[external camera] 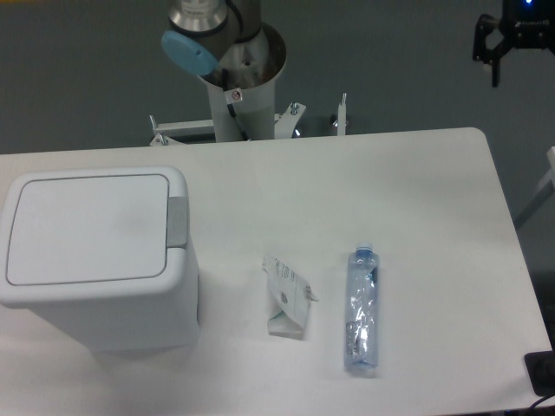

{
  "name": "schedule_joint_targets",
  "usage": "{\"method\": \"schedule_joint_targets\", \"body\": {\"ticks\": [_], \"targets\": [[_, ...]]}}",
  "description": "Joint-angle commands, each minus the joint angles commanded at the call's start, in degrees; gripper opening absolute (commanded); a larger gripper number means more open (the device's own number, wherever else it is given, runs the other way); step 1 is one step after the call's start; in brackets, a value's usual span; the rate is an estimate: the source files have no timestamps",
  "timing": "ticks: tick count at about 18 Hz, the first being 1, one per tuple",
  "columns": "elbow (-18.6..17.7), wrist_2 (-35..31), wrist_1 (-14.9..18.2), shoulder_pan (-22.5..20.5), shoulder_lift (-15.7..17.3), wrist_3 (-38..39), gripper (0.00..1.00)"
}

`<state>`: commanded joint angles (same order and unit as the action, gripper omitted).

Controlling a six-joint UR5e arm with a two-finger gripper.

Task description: Open the trash can

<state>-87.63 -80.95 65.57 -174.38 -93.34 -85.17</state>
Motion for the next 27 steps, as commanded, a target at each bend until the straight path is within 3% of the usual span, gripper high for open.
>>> {"method": "schedule_joint_targets", "body": {"ticks": [4,9,15,19,20,24,27], "targets": [[-0.4,0.1,0.0,0.7,0.4,1.5,1.0],[0.3,-0.4,-0.3,5.3,-0.3,18.2,1.0],[1.0,-0.4,-1.6,8.1,-2.2,26.0,1.0],[2.5,-0.3,-5.1,12.6,-4.3,46.6,1.0],[3.6,0.2,-5.1,15.0,-4.8,53.0,1.0],[4.2,1.0,-4.6,22.8,-5.4,66.7,1.0],[4.1,6.2,-4.1,26.4,-5.4,78.4,1.0]]}}
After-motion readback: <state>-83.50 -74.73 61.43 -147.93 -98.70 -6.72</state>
